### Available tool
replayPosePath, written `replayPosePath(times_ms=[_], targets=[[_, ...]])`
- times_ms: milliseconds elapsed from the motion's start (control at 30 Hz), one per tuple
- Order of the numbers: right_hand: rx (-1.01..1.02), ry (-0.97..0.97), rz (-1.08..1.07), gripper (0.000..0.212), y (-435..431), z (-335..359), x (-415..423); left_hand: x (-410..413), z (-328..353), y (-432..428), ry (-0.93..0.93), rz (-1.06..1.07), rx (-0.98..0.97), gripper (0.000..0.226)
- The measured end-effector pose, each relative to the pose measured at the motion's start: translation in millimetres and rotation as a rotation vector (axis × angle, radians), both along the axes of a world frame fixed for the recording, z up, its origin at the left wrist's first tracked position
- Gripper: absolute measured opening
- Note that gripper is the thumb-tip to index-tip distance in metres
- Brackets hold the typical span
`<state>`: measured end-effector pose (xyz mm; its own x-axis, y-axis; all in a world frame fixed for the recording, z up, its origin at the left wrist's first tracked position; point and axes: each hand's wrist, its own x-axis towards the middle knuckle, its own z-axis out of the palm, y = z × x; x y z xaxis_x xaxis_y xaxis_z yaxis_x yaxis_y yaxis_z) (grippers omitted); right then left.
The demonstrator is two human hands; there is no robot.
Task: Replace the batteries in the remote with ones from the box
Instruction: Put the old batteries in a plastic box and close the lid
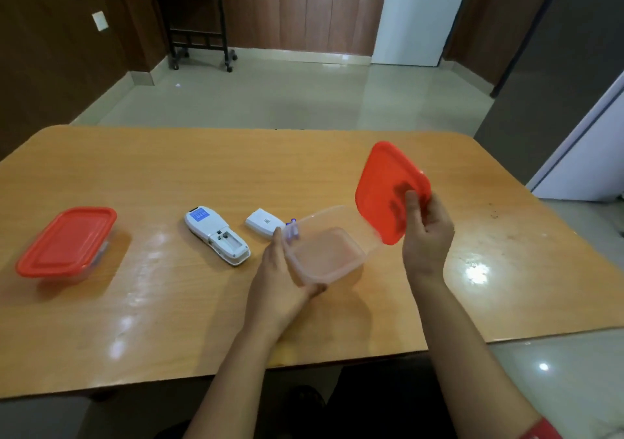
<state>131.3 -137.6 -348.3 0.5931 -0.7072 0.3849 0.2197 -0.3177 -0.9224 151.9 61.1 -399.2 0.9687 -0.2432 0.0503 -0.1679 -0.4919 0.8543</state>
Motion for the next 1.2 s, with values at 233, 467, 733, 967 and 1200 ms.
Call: replayPosePath(times_ms=[233, 467, 733, 967, 1200], targets=[[1.080, -0.042, -0.144, 0.029, -44.7, -26.1, 18.0, -4.3, 4.4, 0.6, 0.048, 0.049, 0.074, 0.116], [1.194, 0.015, -0.130, 0.043, -54.0, -23.7, 20.6, -9.1, 6.6, -7.1, 0.008, -0.010, 0.144, 0.117], [1.092, 0.161, 0.001, 0.030, -54.9, -13.9, 18.1, -9.2, 4.3, -14.2, -0.006, -0.039, 0.202, 0.126], [0.794, 0.401, -0.084, 0.077, -34.1, -19.1, 5.3, -7.8, 7.0, -12.7, 0.031, -0.077, 0.167, 0.125], [-0.010, 0.543, 0.112, 0.040, 2.9, -4.3, 19.0, 10.8, 13.9, 19.3, 0.085, 0.219, -0.176, 0.049]])
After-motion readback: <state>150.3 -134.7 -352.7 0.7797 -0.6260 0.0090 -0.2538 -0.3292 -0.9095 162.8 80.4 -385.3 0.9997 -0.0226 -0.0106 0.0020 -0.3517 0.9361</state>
